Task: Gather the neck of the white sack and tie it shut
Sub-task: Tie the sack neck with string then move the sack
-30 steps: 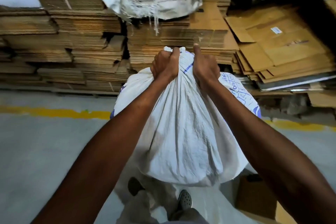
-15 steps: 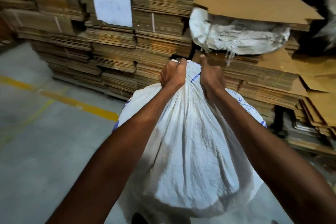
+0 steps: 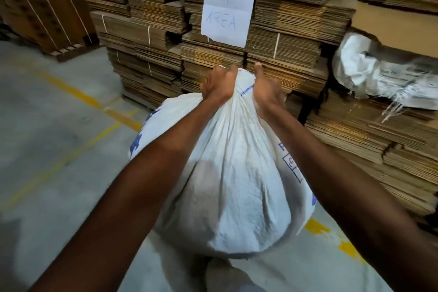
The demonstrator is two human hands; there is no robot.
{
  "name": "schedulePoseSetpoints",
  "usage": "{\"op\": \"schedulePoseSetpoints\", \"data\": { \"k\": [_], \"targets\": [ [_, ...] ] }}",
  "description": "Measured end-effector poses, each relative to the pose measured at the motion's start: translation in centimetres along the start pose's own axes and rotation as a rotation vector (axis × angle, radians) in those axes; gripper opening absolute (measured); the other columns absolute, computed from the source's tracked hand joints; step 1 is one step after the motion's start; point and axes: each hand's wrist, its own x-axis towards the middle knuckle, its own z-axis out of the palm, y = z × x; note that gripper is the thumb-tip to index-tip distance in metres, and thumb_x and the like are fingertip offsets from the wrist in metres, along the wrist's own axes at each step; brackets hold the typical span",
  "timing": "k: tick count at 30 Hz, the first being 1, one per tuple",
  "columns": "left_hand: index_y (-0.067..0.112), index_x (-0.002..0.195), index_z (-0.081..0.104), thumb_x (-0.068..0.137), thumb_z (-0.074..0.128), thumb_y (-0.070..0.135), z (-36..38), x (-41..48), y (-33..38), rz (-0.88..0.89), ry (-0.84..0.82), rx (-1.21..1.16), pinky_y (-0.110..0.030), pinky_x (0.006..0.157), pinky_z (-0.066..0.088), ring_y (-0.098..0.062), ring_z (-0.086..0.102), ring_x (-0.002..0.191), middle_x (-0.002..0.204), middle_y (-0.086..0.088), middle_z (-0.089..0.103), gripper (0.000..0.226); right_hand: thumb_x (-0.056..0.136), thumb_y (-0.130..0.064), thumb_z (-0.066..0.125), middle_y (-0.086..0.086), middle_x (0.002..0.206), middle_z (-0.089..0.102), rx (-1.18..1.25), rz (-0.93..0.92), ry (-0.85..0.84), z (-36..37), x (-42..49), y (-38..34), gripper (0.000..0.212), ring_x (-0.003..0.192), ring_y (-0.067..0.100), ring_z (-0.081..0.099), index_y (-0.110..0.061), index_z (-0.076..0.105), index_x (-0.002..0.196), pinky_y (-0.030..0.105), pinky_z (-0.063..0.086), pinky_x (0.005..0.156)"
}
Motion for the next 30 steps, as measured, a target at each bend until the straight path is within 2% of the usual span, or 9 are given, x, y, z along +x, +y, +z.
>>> {"op": "schedulePoseSetpoints", "data": {
  "k": [3,7,10,14,16,20,24,26,30],
  "targets": [
    [0.008,0.086,0.068,0.092,0.043,0.046,-2.6,4.7,-2.9,-0.004,0.02,0.018,-0.039,0.08,0.04,-0.032,0.06,0.092,0.099,-0.014,0.069,0.046,0.086,-0.084,0.038,0.0,0.071,0.064,0.006,-0.016,-0.033,6.4,1.2,-1.9,0.075,0.068,0.025,0.059,-0.016,0.068,0.073,0.033,0.036,0.058],
    [0.009,0.075,0.064,0.089,0.042,0.05,-4.2,12.4,-8.7,-0.008,0.03,0.007,-0.04,0.08,0.044,-0.032,0.061,0.087,0.088,-0.011,0.068,0.049,0.085,-0.084,0.039,0.002,0.08,0.066,0.015,-0.009,-0.033,15.4,3.7,-3.6,0.073,0.082,0.028,0.065,-0.018,0.066,0.073,0.036,0.043,0.068],
    [0.007,0.082,0.069,0.083,0.04,0.055,-4.2,18.1,-13.1,-0.049,0.009,-0.003,-0.044,0.086,0.05,-0.035,0.064,0.092,0.092,-0.014,0.071,0.056,0.09,-0.078,0.041,0.004,0.09,0.063,-0.013,0.025,-0.05,21.3,5.7,-4.1,0.074,0.094,0.031,0.064,-0.012,0.071,0.105,0.038,0.049,0.085],
    [0.009,0.089,0.073,0.09,0.045,0.05,-3.5,24.1,-18.4,-0.048,-0.062,0.04,-0.035,0.077,0.04,-0.034,0.064,0.096,0.094,-0.013,0.072,0.05,0.083,-0.086,0.039,0.0,0.091,0.071,-0.03,0.116,-0.051,28.4,8.0,-4.0,0.075,0.095,0.028,0.065,-0.019,0.073,0.081,0.035,0.047,0.083],
    [0.012,0.097,0.074,0.091,0.046,0.048,-3.2,26.8,-20.5,-0.041,-0.078,0.037,-0.032,0.077,0.035,-0.033,0.064,0.103,0.103,-0.013,0.073,0.046,0.081,-0.088,0.037,0.001,0.098,0.074,-0.051,0.153,-0.031,31.7,9.3,-3.8,0.078,0.099,0.028,0.065,-0.021,0.075,0.084,0.035,0.048,0.087],
    [0.015,0.1,0.073,0.085,0.042,0.054,-2.3,31.8,-24.3,-0.044,-0.114,0.066,-0.034,0.084,0.042,-0.033,0.064,0.107,0.106,-0.012,0.073,0.052,0.076,-0.092,0.035,0.004,0.098,0.076,-0.092,0.224,-0.027,37.0,11.2,-3.5,0.088,0.097,0.028,0.068,-0.016,0.077,0.09,0.038,0.052,0.091],
    [0.015,0.098,0.071,0.08,0.034,0.063,0.4,35.9,-29.4,-0.052,-0.182,0.096,-0.04,0.09,0.045,-0.035,0.063,0.105,0.102,-0.012,0.073,0.063,0.079,-0.091,0.036,0.006,0.083,0.074,-0.172,0.267,-0.014,42.4,13.8,-0.9,0.085,0.088,0.03,0.069,-0.014,0.071,0.068,0.037,0.053,0.083],
    [0.013,0.095,0.072,0.085,0.035,0.061,2.2,37.7,-32.5,-0.029,-0.211,0.115,-0.039,0.084,0.044,-0.037,0.063,0.102,0.1,-0.016,0.072,0.061,0.082,-0.089,0.036,0.004,0.073,0.07,-0.203,0.289,0.012,45.5,15.2,0.9,0.084,0.085,0.03,0.068,-0.014,0.066,0.059,0.037,0.05,0.079],
    [0.006,0.085,0.071,0.095,0.04,0.045,7.0,40.6,-40.4,0.034,-0.211,0.147,-0.038,0.07,0.036,-0.043,0.063,0.093,0.092,-0.024,0.07,0.051,0.087,-0.084,0.038,0.001,0.073,0.064,-0.227,0.354,0.039,52.3,17.9,6.8,0.079,0.083,0.027,0.062,-0.014,0.062,0.061,0.034,0.042,0.077]
  ]
}}
